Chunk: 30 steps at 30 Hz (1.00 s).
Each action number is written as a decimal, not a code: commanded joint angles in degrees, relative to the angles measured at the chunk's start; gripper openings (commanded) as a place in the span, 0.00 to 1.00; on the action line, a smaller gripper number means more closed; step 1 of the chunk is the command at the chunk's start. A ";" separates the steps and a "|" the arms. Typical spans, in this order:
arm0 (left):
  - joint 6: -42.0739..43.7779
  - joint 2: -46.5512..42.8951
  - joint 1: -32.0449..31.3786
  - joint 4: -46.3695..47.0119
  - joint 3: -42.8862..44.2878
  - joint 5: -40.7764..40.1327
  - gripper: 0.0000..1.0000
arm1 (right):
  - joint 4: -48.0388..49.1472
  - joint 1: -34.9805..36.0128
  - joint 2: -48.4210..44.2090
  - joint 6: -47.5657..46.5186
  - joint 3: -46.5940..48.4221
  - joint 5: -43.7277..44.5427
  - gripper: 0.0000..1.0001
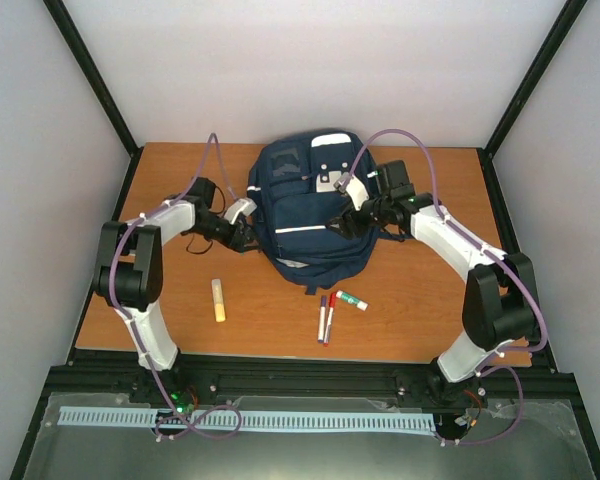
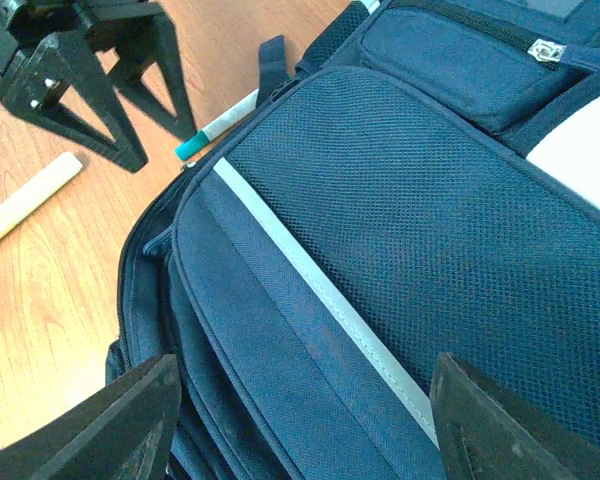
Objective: Pack the student bag
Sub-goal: Zip the student bag at the center of the board.
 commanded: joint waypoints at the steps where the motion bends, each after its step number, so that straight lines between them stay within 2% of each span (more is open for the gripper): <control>1: 8.58 2.48 2.05 -4.00 4.11 2.18 0.61 | -0.06 0.41 0.97 -1.59 -1.02 -0.73 0.69; 7: 19.68 6.20 2.04 -8.43 7.76 2.01 0.63 | -0.52 0.45 2.54 -2.72 -1.01 -0.13 0.68; 15: 28.98 10.70 2.10 -11.35 10.83 2.39 0.62 | -1.19 0.43 3.37 -4.23 -2.26 1.11 0.68; 20: 30.38 14.18 2.08 -15.18 15.14 2.84 0.57 | -0.97 0.79 3.17 -4.50 -3.90 1.36 0.68; 25: 31.74 13.50 1.81 -15.19 14.06 2.80 0.53 | -0.73 1.06 3.13 -4.69 -4.55 1.81 0.68; 30: 30.34 12.37 -1.07 -12.94 12.73 0.11 0.51 | -0.49 1.11 3.53 -4.69 -4.28 1.99 0.68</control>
